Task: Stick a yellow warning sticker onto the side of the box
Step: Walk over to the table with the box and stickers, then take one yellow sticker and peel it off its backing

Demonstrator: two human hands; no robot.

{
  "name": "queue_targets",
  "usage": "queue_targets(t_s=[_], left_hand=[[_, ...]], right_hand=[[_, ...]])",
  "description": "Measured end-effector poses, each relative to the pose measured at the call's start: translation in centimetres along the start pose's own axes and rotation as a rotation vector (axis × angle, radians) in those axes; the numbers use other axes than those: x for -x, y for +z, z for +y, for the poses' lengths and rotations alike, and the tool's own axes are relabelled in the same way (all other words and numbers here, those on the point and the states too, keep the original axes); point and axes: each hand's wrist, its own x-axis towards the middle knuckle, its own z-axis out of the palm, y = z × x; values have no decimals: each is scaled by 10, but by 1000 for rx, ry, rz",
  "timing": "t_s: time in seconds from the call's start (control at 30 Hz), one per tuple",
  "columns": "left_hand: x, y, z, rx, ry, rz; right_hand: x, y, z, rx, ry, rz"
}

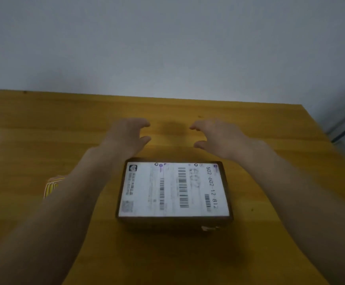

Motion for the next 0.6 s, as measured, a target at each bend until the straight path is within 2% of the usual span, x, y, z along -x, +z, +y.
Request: queue_targets(t_s=[0.1,0.27,0.43,0.6], left_hand=[[19,3,-15,53,-41,112],[80,-33,-33,79,-89,285],[163,-20,-46,-38,-168,146],[235,14,-81,-93,-263,69]], right_hand=[[7,7,-14,7,-41,70],[51,-7,-51,0,-121,235],[102,6,-113,93,-294,316],[139,53,-173,38,-454,174]])
